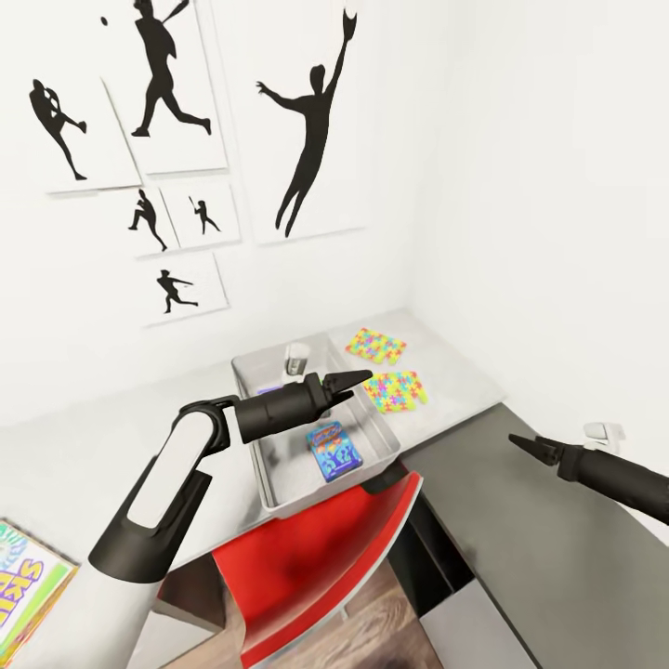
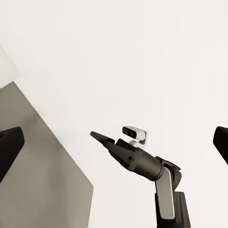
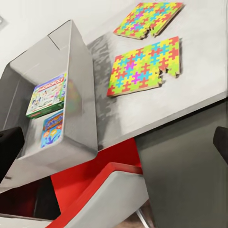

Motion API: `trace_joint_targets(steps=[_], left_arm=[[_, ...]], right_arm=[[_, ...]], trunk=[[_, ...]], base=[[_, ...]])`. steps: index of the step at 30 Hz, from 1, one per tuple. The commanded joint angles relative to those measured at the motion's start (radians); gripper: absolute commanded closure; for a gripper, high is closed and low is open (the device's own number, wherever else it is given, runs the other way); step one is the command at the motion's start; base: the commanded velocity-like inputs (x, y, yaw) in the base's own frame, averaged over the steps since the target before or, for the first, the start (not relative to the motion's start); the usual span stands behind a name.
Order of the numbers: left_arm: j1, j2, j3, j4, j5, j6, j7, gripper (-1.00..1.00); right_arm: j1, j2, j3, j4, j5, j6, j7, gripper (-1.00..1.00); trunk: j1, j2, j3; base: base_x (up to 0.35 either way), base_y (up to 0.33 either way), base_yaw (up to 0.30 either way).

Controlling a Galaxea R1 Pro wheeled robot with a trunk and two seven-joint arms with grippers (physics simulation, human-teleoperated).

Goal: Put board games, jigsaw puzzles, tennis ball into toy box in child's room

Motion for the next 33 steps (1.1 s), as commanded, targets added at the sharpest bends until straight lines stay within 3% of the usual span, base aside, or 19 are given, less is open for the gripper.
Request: trace_joint_targets(steps=[1,23,33], left_arm=[[-0.001,0.001,-0.001,-0.001,0.007,0.001,0.006,-1.0],[0.0,-0.017,-0.005,0.001,-0.015,-0.009,0.004,-1.0],[0.0,-0.019,-0.004,0.002,-0.017,-0.009,0.004,-1.0]], right_arm=[[-0.001,0.0,-0.001,0.0,-0.005,0.009,-0.001,-1.0],[-0.001,0.003,-0.002,0.0,-0.005,0.007,-0.018,-1.0],[-0.001,0.005,0.023,0.0,-0.005,0.007,-0.016,-1.0]], trunk=[[0.001,-0.002,0.0],[0.001,-0.002,0.036],[0.001,-0.002,0.052]], base=[[0.0,0.0,0.0],[-0.005,0.0,0.0],[-0.122,0.0,0.0]])
